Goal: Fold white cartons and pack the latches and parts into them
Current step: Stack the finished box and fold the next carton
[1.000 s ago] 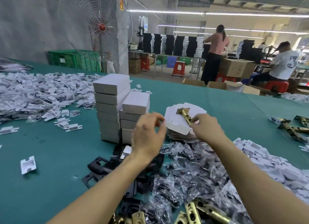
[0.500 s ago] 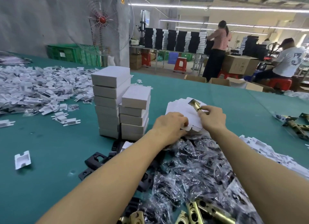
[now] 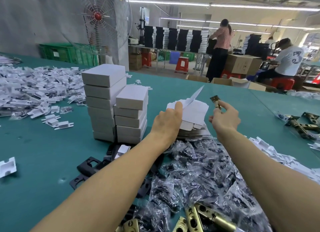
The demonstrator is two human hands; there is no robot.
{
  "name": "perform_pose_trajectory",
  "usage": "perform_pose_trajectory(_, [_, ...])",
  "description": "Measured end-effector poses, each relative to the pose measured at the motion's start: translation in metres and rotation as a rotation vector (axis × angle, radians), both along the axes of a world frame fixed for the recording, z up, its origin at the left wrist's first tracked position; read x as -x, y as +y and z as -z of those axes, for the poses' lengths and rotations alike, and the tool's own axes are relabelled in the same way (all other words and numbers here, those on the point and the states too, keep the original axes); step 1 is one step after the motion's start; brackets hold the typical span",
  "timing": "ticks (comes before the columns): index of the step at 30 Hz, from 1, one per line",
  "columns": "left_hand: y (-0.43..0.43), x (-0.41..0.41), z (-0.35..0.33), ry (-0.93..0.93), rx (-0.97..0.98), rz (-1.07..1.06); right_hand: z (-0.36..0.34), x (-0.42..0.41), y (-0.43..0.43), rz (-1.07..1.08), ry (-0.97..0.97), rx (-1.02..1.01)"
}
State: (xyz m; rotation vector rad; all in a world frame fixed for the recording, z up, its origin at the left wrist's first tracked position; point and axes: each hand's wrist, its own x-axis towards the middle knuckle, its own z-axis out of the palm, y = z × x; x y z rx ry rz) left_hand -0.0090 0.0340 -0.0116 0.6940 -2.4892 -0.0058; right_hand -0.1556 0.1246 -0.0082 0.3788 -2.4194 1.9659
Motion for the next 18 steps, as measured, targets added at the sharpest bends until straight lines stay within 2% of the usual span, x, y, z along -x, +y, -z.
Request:
perform_pose_trajectory(5, [-0.002,0.003,-0.001,0.224,-0.252,-0.08,-0.003,-0.009,-0.018,-0.177,0.253,-0.352])
perform_pose_trajectory(9, [-0.006,-0.006,-0.003,0.374,-0.39,-0.145,-0.001,-0.016,-0.03,-0.139,0.397,-0.559])
perform_pose_trajectory(13, [-0.007,-0.018,-0.005,0.49,-0.404,-0.147,0.004,-0.019,-0.035,-0.161,0.433,-0.71])
perform_pose_trajectory(16, [-0.002,-0.023,-0.005,0.471,-0.352,-0.097,0.008,-0.019,-0.033,-0.201,0.467,-0.787])
perform_pose_trajectory(18, [0.004,-0.027,-0.004,0.436,-0.292,-0.069,0.007,-0.02,-0.031,-0.27,0.443,-0.765])
